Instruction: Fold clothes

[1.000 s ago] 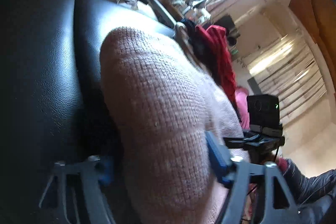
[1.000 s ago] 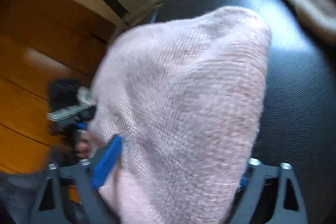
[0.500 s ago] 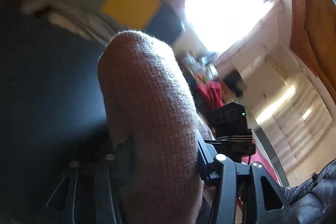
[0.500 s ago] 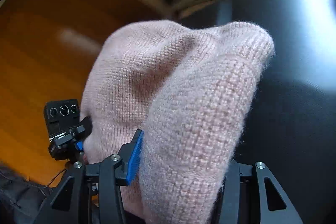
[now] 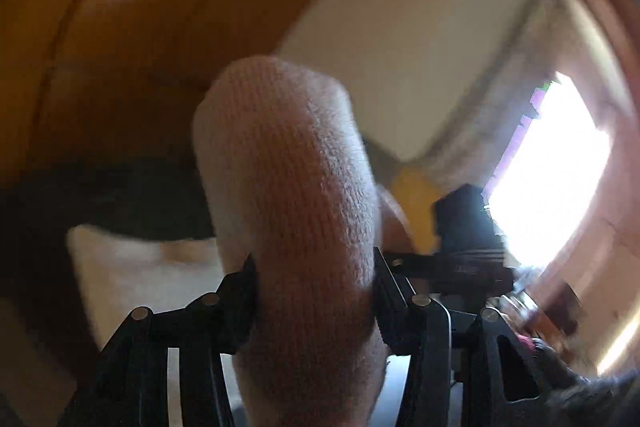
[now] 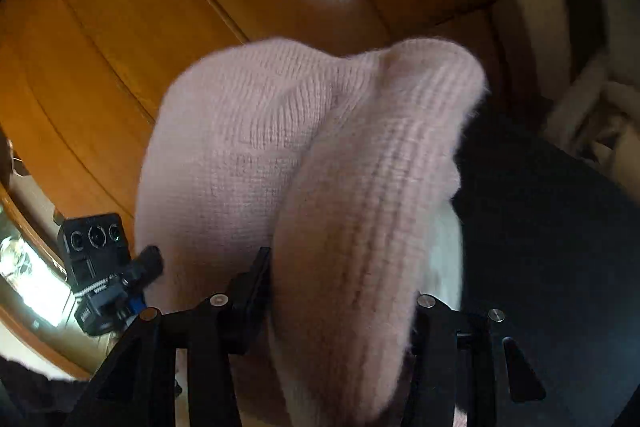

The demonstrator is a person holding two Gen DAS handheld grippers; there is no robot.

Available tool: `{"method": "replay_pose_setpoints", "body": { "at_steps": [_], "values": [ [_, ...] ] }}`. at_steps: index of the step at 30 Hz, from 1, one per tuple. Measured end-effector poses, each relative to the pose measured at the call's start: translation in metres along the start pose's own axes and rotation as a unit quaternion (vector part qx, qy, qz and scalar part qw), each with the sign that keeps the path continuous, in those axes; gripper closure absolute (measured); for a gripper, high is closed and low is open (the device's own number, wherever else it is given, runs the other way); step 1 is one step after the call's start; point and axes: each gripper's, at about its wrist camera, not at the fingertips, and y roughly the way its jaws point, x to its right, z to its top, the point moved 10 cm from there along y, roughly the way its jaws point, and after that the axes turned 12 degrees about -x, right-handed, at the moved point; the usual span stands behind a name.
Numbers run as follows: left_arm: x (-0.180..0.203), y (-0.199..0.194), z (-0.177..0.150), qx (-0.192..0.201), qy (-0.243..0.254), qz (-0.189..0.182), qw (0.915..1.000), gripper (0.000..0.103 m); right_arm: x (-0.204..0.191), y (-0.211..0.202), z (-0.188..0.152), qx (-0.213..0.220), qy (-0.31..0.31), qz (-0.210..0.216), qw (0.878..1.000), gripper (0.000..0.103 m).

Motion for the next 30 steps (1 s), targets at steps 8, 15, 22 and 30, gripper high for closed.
{"method": "replay_pose_setpoints", "body": {
  "at_steps": [8, 15, 22, 30],
  "values": [
    [-0.145, 0.060, -0.036, -0.061, -0.161, 0.061, 0.9832, 0.047, 0.096, 0.139, -0.018, -0.093, 0.092, -0.044, 0.990, 0.051],
    [-0.147, 0.014, -0.020, -0.039, -0.138, 0.115, 0.9831, 0.048, 0.092, 0.110, 0.007, -0.051, -0.002, -0.148, 0.988, 0.032],
    [-0.118, -0.007, 0.031, 0.009, -0.034, 0.169, 0.9850, 0.047, 0.026, 0.086, 0.033, -0.003, -0.206, -0.237, 0.950, 0.027],
    [-0.124, 0.073, -0.016, -0.092, 0.069, 0.308, 0.9445, 0.045, 0.087, 0.167, -0.040, -0.107, -0.105, -0.257, 0.955, 0.021]
  ]
}}
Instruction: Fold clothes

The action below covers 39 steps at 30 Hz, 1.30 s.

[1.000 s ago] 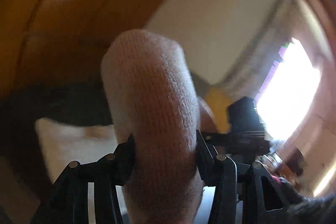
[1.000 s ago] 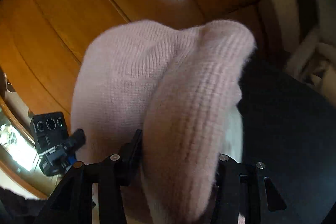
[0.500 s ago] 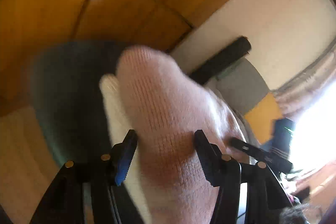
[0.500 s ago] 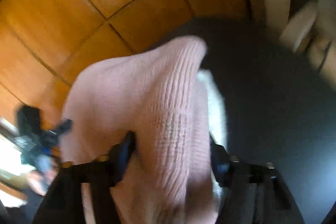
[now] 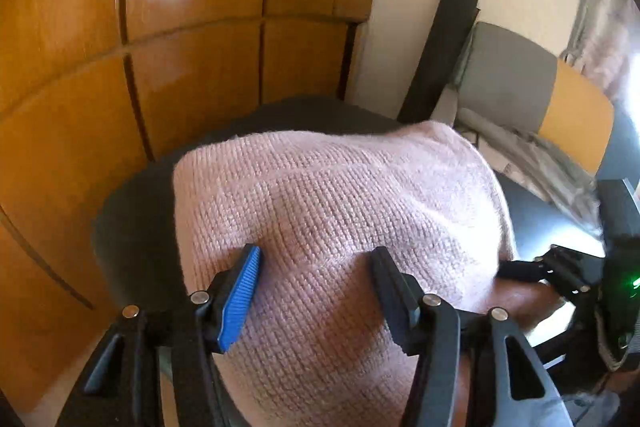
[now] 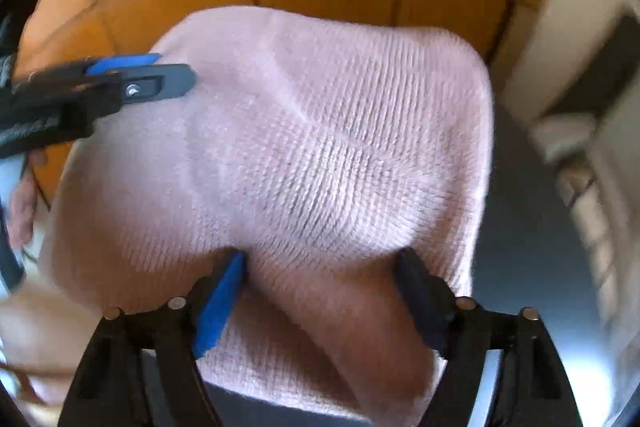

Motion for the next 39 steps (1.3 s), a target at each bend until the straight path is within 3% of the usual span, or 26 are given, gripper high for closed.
{"method": "replay_pose_setpoints", "body": {
  "at_steps": [6, 9, 11, 14, 15, 17, 19, 21, 24, 26, 29, 30, 33, 35, 39],
  "values": [
    [-0.009, -0.023, 0.009, 0.018, -0.070, -0.016, 0.9973, 0.044, -0.002, -0.010, 0.006, 0.010, 0.022, -0.010, 1.000, 0.020],
    [-0.028, -0.059, 0.005, 0.049, -0.111, 0.041, 0.9917, 0.044, -0.003, -0.039, 0.015, 0.030, 0.049, -0.022, 0.998, 0.020],
    [-0.033, -0.087, 0.001, 0.068, -0.123, 0.086, 0.9863, 0.044, -0.005, -0.069, 0.024, 0.065, 0.063, -0.052, 0.995, 0.020],
    [-0.034, -0.117, -0.014, 0.070, -0.156, 0.106, 0.9797, 0.044, -0.014, -0.119, 0.038, 0.118, 0.086, -0.102, 0.984, 0.000],
    [-0.034, -0.123, -0.018, 0.065, -0.164, 0.112, 0.9780, 0.044, -0.017, -0.138, 0.039, 0.137, 0.093, -0.110, 0.980, 0.000],
    [-0.027, -0.139, -0.026, 0.071, -0.157, 0.087, 0.9811, 0.045, -0.050, -0.151, 0.046, 0.151, 0.098, -0.103, 0.978, 0.000],
    [-0.030, -0.158, -0.034, 0.091, -0.149, 0.100, 0.9795, 0.047, -0.088, -0.156, 0.040, 0.149, 0.094, -0.072, 0.982, 0.000],
    [-0.028, -0.185, -0.034, 0.123, -0.129, 0.122, 0.9765, 0.051, -0.096, -0.165, 0.020, 0.134, 0.091, -0.062, 0.985, 0.000],
    [-0.027, -0.209, -0.025, 0.144, -0.111, 0.130, 0.9747, 0.055, -0.093, -0.184, 0.007, 0.132, 0.082, -0.079, 0.985, 0.000],
    [-0.031, -0.222, -0.023, 0.149, -0.104, 0.126, 0.9754, 0.058, -0.092, -0.188, 0.001, 0.145, 0.078, -0.112, 0.980, 0.000],
    [-0.060, -0.246, -0.030, 0.170, -0.129, 0.229, 0.9499, 0.058, -0.086, -0.218, 0.001, 0.184, 0.093, -0.194, 0.959, 0.000],
    [-0.064, -0.250, -0.028, 0.173, -0.131, 0.233, 0.9479, 0.058, -0.086, -0.222, 0.002, 0.188, 0.101, -0.197, 0.957, 0.000],
    [-0.074, -0.255, -0.031, 0.176, -0.153, 0.212, 0.9491, 0.058, -0.088, -0.225, 0.004, 0.183, 0.122, -0.169, 0.961, 0.000],
    [-0.076, -0.245, -0.029, 0.163, -0.154, 0.205, 0.9528, 0.058, -0.090, -0.221, 0.005, 0.176, 0.121, -0.179, 0.960, 0.000],
    [-0.074, -0.226, -0.029, 0.140, -0.156, 0.176, 0.9616, 0.058, -0.097, -0.222, 0.003, 0.206, 0.126, -0.180, 0.953, 0.000]
  ]
}}
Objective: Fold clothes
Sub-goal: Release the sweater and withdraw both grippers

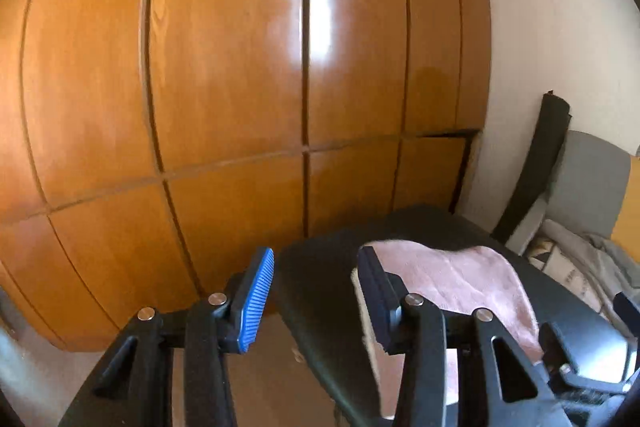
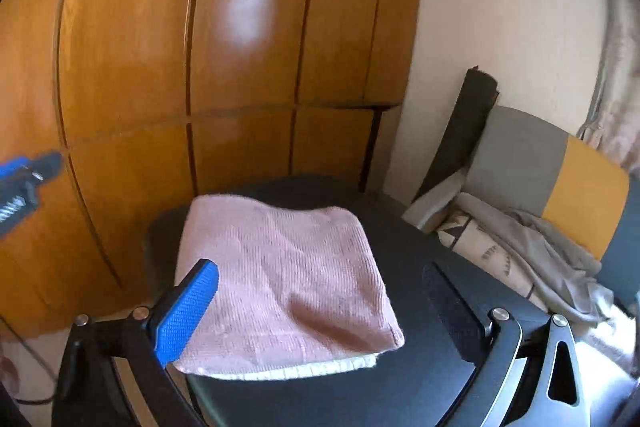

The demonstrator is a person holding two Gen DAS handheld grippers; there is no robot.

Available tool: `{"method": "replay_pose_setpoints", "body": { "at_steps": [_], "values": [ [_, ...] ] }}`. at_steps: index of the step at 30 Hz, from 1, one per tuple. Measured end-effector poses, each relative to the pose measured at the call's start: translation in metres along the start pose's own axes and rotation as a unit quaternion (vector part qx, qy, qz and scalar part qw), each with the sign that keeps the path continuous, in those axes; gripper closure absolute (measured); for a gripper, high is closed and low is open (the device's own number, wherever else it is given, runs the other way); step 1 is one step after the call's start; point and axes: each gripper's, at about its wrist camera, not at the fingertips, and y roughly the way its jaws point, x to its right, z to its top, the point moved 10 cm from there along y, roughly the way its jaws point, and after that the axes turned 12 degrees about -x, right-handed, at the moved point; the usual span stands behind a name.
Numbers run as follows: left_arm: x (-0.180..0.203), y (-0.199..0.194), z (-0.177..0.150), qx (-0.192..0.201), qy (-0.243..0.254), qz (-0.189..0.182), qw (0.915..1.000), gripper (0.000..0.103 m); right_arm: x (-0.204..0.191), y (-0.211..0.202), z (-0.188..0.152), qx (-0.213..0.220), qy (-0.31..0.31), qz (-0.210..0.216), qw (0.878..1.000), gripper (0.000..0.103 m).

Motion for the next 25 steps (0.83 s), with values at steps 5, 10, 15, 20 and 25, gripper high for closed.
{"method": "replay_pose_setpoints", "body": {
  "at_steps": [5, 10, 15, 20, 25],
  "values": [
    [0.016, -0.001, -0.004, -0.008, 0.008, -0.013, 0.9999, 0.058, -0.009, 0.007, -0.008, -0.011, -0.019, 0.006, 1.000, 0.000],
    [0.033, 0.006, -0.013, -0.036, 0.013, -0.045, 0.9982, 0.058, -0.010, 0.018, -0.013, -0.027, -0.014, 0.010, 1.000, 0.000],
    [0.045, 0.008, -0.017, -0.043, 0.020, -0.064, 0.9968, 0.058, -0.002, 0.021, -0.009, -0.024, -0.003, 0.007, 1.000, 0.000],
    [0.048, 0.001, -0.017, -0.024, 0.020, -0.062, 0.9976, 0.060, -0.003, 0.023, -0.005, -0.023, -0.003, 0.005, 1.000, 0.000],
    [0.049, -0.002, -0.018, -0.020, 0.020, -0.067, 0.9974, 0.067, -0.005, 0.028, -0.009, -0.029, -0.007, 0.008, 1.000, 0.000]
  ]
}}
